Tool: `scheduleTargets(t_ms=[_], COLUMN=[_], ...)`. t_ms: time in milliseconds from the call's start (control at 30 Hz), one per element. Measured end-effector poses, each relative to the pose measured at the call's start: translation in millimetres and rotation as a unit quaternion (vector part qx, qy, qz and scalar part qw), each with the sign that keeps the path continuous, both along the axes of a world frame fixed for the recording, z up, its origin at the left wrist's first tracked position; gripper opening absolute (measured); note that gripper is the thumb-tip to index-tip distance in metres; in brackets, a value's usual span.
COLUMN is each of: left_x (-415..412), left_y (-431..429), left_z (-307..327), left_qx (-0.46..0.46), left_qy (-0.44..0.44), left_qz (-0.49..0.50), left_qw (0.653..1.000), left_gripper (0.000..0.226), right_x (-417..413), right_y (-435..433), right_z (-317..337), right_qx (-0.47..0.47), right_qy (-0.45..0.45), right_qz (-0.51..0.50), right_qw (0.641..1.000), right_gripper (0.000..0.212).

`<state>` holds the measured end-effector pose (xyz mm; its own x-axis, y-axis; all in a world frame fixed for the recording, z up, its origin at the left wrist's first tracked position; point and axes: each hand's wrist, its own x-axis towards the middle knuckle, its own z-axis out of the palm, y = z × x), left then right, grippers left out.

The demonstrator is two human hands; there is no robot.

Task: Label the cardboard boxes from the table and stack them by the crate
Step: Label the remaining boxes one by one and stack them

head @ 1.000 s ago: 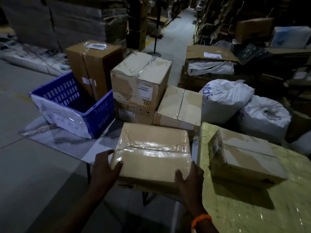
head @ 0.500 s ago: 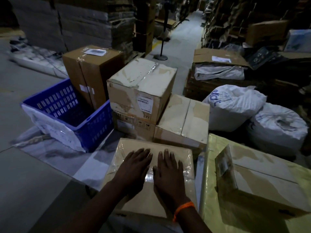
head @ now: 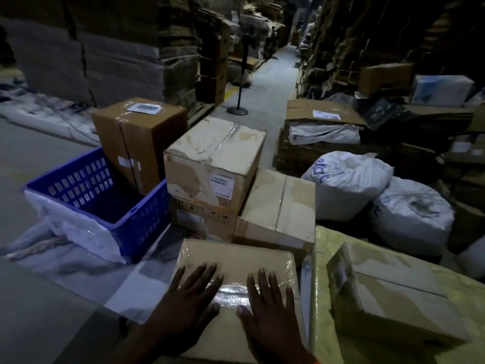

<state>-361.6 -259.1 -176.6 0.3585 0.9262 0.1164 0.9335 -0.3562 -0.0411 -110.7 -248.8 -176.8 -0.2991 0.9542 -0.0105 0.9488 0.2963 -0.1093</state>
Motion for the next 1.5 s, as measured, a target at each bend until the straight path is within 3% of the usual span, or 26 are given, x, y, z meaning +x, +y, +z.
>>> scheduleTargets(t_ms=[167, 400, 500, 600, 767, 900, 1000, 1133, 1233, 1333, 1433, 1500], left_x=[-1, 0, -1, -2, -11, -14, -11, -1, 25, 56, 72, 73], left_y=[-2, 2, 0, -4, -19, -25, -28, -42, -54, -63, -74, -78], left_z=[-1, 1, 7, 10, 9, 7, 5, -3, -12, -33, -57, -60], left_qx=[-0.037, -0.055, -0.063, -0.073, -0.091, -0.120, -0.101, -0.099, -0.079, -0.113, -0.157, -0.175], left_qy=[-0.063, -0.076, -0.079, -0.090, -0.152, -0.272, -0.305, -0.356, -0.374, -0.392, -0.383, -0.433], left_qz=[-0.016, -0.024, -0.022, -0.010, 0.089, 0.137, 0.124, 0.104, 0.065, 0.035, 0.026, 0.059], left_qw=[0.997, 0.995, 0.995, 0.993, 0.980, 0.945, 0.939, 0.923, 0.922, 0.913, 0.910, 0.882], left_gripper=[0.063, 0.064, 0.063, 0.067, 0.077, 0.085, 0.083, 0.086, 0.089, 0.092, 0.111, 0.117], right_x=[-3, -2, -2, -3, 5, 26, 42, 66, 52, 30, -5, -18], right_y=[-11, -10, -14, -23, -28, -26, -33, -39, -52, -58, -62, -67], right_z=[3, 9, 14, 29, 46, 44, 47, 68, 144, 198, 202, 188], right_qx=[0.014, -0.019, -0.036, -0.064, -0.097, -0.148, -0.160, -0.124, -0.065, -0.013, -0.011, -0.028], right_qy=[0.002, -0.035, 0.009, 0.063, 0.225, 0.349, 0.363, 0.388, 0.327, 0.200, 0.055, -0.014], right_qz=[-0.024, -0.030, -0.064, -0.175, -0.322, -0.351, -0.323, -0.268, -0.233, -0.142, -0.025, -0.024], right_qw=[1.000, 0.999, 0.997, 0.980, 0.914, 0.856, 0.859, 0.873, 0.914, 0.969, 0.998, 0.999], right_gripper=[0.071, 0.076, 0.089, 0.105, 0.130, 0.108, 0.096, 0.106, 0.104, 0.105, 0.097, 0.091])
